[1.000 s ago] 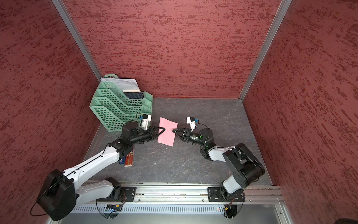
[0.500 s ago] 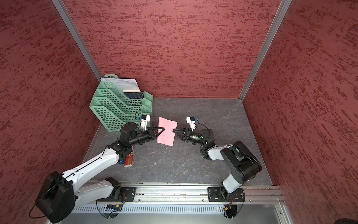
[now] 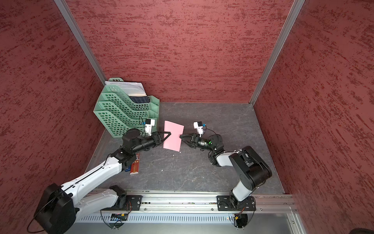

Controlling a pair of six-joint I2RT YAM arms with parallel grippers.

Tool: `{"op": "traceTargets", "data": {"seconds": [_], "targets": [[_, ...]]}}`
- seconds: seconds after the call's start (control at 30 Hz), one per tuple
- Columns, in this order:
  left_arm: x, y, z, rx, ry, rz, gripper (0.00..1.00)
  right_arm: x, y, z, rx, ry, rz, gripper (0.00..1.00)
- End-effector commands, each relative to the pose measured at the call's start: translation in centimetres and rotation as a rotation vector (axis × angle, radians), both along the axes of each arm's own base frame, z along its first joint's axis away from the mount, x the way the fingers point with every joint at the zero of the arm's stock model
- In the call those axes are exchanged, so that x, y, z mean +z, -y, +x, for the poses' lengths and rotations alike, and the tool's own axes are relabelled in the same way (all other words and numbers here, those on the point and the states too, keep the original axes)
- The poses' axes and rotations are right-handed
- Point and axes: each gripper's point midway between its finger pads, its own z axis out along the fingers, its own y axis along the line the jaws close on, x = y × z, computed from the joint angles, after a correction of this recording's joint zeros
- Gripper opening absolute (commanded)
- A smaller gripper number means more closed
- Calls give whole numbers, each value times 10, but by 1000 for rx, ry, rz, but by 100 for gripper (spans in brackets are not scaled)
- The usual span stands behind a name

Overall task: Fold the square paper along the opposite sides
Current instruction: Pick up the paper from the center of the board.

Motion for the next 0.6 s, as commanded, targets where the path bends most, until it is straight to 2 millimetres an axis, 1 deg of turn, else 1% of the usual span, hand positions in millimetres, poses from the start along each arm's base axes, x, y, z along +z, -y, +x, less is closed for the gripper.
{"op": "traceTargets", "data": {"seconds": [0.0,0.13,0.23,0.47,0.57], "targets": [[5,-3,0,15,30,-12,27,18,-3,-1,20,64,33,42],[3,-4,-1,17,27,-9,27,23,-3,-1,21,73,39,33],[1,-4,-1,18,24,-9,27,24,-3,0,20,73,42,29],[3,-5,-3,20,34,-24,27,20,-6,0,27,61,37,30],[0,-6,-3,24,29,-17,27,18,-8,-2,35,61,33,30]]}}
